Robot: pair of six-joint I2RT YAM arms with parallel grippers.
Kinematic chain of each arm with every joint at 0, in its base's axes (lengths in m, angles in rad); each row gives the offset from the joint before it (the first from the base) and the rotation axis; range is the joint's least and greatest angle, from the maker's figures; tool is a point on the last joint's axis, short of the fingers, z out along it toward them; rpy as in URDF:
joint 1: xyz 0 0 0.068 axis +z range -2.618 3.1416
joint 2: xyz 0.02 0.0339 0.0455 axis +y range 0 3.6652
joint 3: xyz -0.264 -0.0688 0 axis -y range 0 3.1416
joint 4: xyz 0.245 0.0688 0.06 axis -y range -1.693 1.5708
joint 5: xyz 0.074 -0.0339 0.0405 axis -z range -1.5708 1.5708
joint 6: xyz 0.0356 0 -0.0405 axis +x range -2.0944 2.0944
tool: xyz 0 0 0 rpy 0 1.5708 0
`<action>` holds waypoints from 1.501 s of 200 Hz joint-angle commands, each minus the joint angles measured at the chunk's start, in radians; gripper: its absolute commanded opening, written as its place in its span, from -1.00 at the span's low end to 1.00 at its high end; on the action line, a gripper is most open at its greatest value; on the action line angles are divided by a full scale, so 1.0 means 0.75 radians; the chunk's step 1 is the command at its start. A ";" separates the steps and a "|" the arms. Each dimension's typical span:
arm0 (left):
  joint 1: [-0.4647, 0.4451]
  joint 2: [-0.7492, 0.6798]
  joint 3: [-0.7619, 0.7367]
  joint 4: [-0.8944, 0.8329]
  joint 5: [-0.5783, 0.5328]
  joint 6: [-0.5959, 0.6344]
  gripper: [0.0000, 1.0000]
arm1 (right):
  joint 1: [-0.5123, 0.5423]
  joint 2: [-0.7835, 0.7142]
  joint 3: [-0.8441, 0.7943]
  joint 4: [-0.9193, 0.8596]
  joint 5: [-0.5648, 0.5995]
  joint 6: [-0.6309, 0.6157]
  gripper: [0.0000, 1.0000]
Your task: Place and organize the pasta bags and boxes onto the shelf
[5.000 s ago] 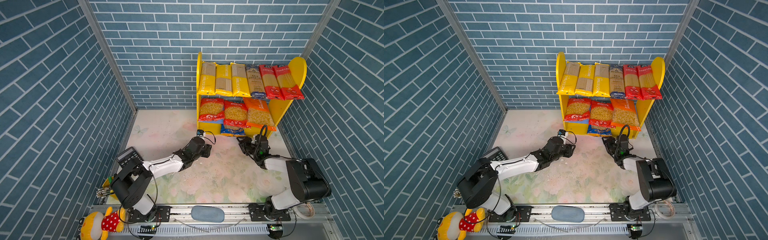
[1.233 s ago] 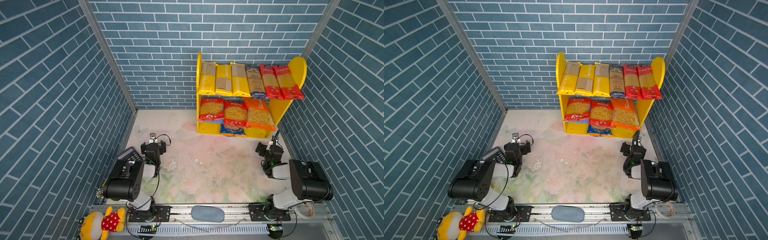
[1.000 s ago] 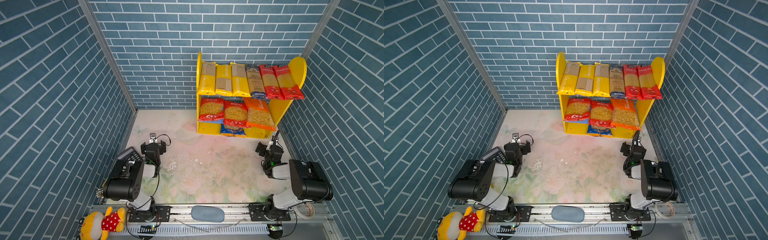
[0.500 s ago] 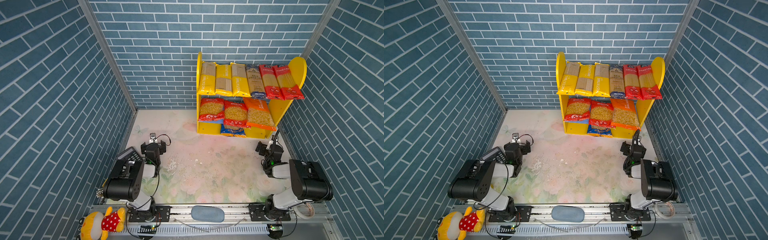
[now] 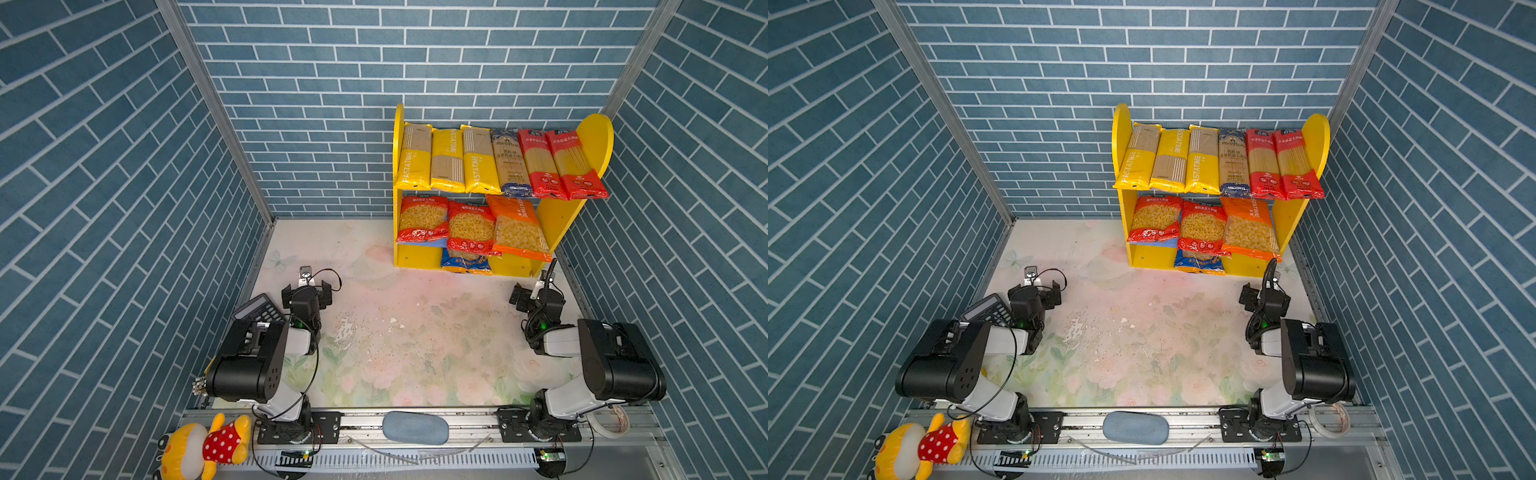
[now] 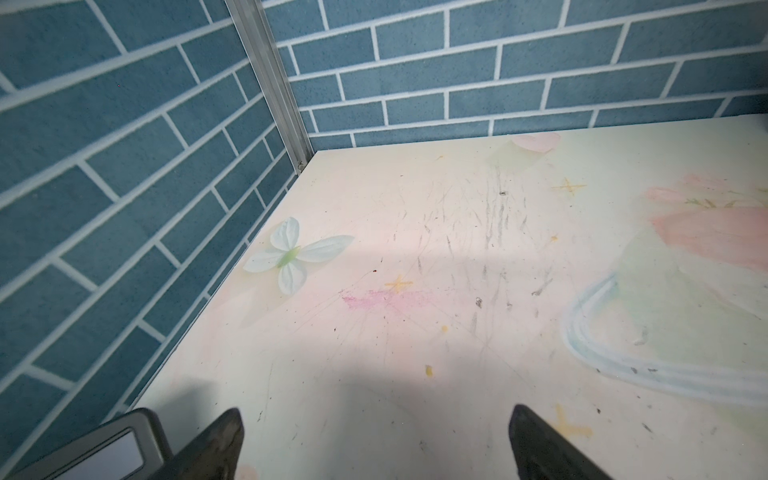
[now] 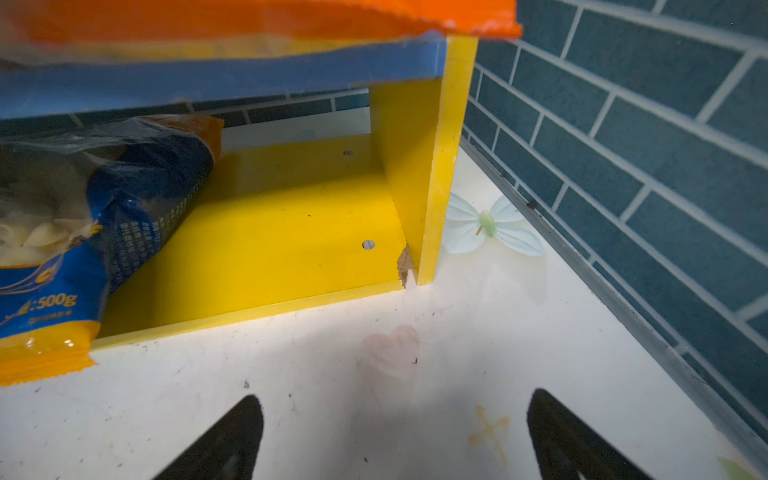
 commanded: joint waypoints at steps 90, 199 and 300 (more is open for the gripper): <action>0.008 -0.023 0.016 -0.003 0.012 -0.006 0.99 | 0.011 0.007 0.054 0.002 -0.001 -0.069 0.98; 0.008 -0.023 0.016 -0.003 0.012 -0.006 0.99 | 0.013 0.005 0.031 0.039 -0.003 -0.070 0.98; 0.008 -0.023 0.015 -0.003 0.011 -0.006 0.99 | 0.015 0.004 0.022 0.062 -0.001 -0.073 0.98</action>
